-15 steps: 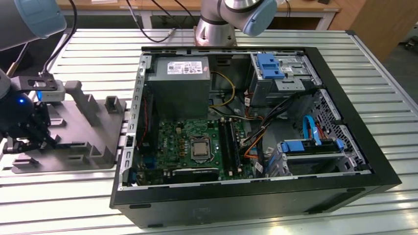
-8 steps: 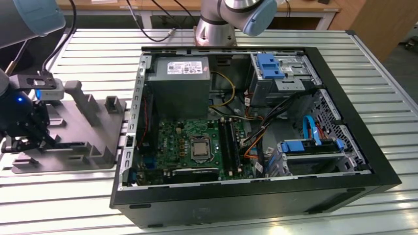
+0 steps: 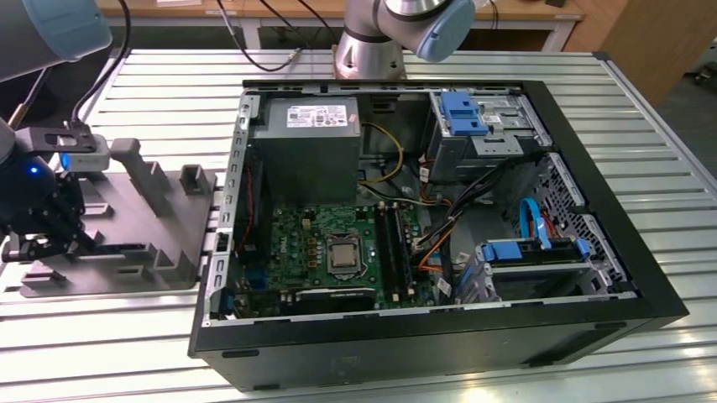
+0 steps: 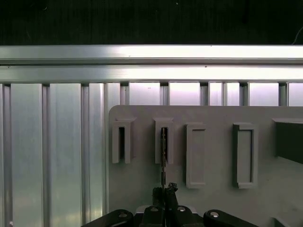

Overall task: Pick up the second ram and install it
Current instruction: 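Pick up the second ram and move it above second insertion slot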

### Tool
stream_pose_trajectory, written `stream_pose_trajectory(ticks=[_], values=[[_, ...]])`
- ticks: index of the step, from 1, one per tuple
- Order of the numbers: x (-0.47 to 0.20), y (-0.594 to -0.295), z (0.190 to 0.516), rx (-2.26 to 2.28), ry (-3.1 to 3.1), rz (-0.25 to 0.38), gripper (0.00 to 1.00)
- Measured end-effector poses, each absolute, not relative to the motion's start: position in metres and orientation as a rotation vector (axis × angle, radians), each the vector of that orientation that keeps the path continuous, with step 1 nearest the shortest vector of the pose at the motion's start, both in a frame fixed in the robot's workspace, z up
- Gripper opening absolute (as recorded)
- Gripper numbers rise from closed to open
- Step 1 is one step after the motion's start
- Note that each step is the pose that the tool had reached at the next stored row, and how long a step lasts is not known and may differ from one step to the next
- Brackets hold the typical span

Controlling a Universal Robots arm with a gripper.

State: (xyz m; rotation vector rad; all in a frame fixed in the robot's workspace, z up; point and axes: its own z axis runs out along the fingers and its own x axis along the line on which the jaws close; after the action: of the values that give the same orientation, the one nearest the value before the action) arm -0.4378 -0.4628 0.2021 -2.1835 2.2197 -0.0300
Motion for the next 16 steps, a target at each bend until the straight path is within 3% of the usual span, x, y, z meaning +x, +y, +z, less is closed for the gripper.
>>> stream_pose_trajectory(ticks=[16], values=[[-0.438,-0.463,0.230,-2.183,2.220,-0.030,0.13]])
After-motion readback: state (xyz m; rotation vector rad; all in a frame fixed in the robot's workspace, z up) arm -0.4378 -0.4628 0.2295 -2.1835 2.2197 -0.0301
